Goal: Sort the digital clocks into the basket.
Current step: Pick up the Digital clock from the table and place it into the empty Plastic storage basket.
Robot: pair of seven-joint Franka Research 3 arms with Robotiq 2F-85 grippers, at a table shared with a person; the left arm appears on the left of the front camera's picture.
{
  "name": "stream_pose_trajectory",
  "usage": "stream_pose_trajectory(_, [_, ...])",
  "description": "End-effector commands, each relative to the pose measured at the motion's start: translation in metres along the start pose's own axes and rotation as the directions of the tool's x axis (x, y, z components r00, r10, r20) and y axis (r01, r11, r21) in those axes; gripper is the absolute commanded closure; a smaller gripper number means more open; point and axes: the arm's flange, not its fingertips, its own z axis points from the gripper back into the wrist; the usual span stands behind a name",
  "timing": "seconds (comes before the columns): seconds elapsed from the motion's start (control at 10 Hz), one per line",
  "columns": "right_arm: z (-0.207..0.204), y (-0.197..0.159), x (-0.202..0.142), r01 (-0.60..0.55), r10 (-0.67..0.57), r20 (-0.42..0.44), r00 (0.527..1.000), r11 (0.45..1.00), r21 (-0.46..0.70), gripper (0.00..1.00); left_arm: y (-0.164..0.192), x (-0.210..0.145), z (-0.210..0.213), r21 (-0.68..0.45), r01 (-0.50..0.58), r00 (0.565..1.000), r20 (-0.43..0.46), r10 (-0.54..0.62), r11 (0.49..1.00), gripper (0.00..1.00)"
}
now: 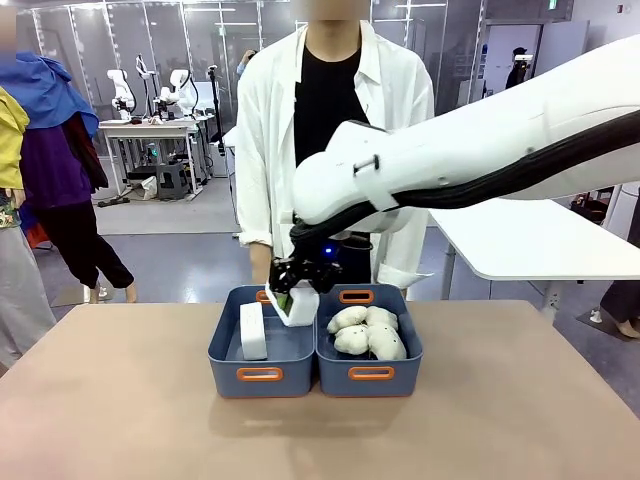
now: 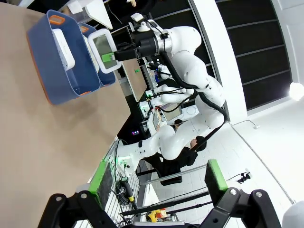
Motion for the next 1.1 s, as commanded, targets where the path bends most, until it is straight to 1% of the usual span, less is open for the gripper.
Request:
stream_pose_trajectory(0.0, [-0.022, 0.014, 0.018, 0.079, -0.077, 0.028, 0.997, 0.994, -0.074, 0.87, -0.005, -0.004, 0.001, -0.001, -0.007, 1.000, -0.004, 0.007, 1.000, 0.00])
stream_pose_trajectory(0.1, [-0.037, 0.013, 0.020, 0.097, -0.091, 0.055, 0.994, 0.989, -0.112, 0.87, -0.005, -0.004, 0.001, -0.001, -0.007, 1.000, -0.004, 0.007, 1.000, 0.00])
stream_pose_trajectory(0.3, [-0.065, 0.004, 0.020, 0.107, -0.099, 0.057, 0.993, 0.981, -0.161, 0.87, -0.005, -0.004, 0.001, -0.001, -0.007, 1.000, -0.004, 0.007, 1.000, 0.00])
stream_pose_trajectory(0.4, [-0.071, -0.001, 0.022, 0.122, -0.112, 0.067, 0.991, 0.978, -0.170, 0.87, -0.005, -0.004, 0.001, -0.001, -0.007, 1.000, -0.004, 0.007, 1.000, 0.00])
stream_pose_trajectory(0.6, [-0.079, -0.004, 0.020, 0.118, -0.113, 0.041, 0.993, 0.980, -0.159, 0.87, -0.005, -0.004, 0.001, -0.001, -0.007, 1.000, -0.004, 0.007, 1.000, 0.00])
stream_pose_trajectory(0.7, [-0.081, -0.007, 0.018, 0.104, -0.102, 0.021, 0.995, 0.983, -0.153, 0.33, -0.005, -0.004, 0.001, -0.001, -0.007, 1.000, -0.004, 0.007, 1.000, 0.00])
stream_pose_trajectory(0.8, [-0.078, -0.008, 0.017, 0.102, -0.099, 0.023, 0.995, 0.984, -0.147, 0.13, -0.005, -0.004, 0.001, -0.001, -0.007, 1.000, -0.004, 0.007, 1.000, 0.00])
stream_pose_trajectory(0.9, [-0.072, -0.006, 0.016, 0.099, -0.095, 0.038, 0.995, 0.985, -0.141, 0.00, -0.005, -0.004, 0.001, -0.001, -0.007, 1.000, -0.004, 0.007, 1.000, 0.00])
stream_pose_trajectory(1.0, [-0.067, -0.004, 0.015, 0.091, -0.085, 0.047, 0.995, 0.986, -0.140, 0.00, -0.005, -0.004, 0.001, -0.001, -0.007, 1.000, -0.004, 0.007, 1.000, 0.00])
